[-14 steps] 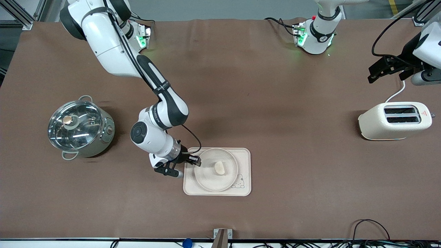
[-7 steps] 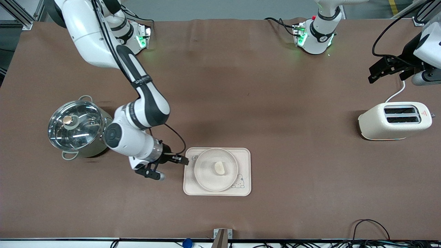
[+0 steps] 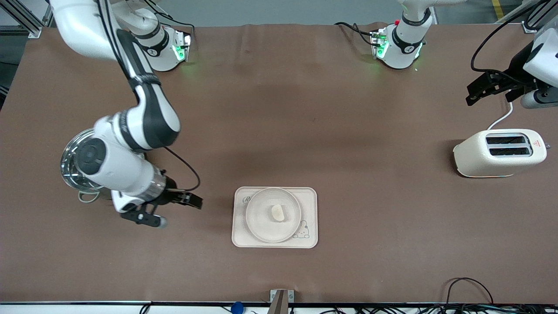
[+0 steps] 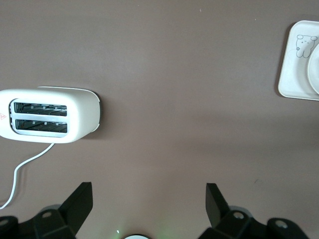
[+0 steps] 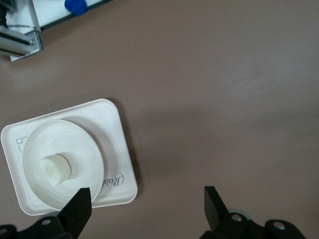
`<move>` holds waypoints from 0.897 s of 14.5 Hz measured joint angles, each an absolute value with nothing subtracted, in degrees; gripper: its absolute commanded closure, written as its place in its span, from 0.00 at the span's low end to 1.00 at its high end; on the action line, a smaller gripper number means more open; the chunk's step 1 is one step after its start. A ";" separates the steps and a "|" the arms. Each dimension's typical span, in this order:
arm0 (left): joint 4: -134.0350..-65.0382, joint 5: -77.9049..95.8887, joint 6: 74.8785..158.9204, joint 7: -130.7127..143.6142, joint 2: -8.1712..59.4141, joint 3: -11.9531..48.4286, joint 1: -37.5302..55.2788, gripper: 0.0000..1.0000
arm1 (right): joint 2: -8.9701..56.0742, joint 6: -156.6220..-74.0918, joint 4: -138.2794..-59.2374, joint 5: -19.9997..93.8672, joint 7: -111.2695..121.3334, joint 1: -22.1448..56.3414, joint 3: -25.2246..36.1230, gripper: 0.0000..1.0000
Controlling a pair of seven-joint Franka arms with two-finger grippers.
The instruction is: Place bun in plate and plate on tray
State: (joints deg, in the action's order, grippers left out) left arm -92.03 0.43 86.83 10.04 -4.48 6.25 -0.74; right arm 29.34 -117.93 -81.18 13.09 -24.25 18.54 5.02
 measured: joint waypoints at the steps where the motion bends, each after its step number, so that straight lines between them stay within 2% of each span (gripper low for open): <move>1: -92.04 0.43 86.83 10.04 -4.48 6.24 -0.75 0.00 | 27.07 -115.78 -81.16 11.97 -24.19 17.88 5.84 0.00; 10: -92.02 0.43 86.85 10.04 -4.48 6.22 -0.80 0.00 | 10.43 -93.38 -81.38 4.35 -11.68 7.45 7.13 0.00; 13: -92.02 0.43 86.85 10.04 -4.48 6.23 -0.80 0.00 | 7.43 -90.70 -81.73 1.48 -9.84 5.85 7.13 0.00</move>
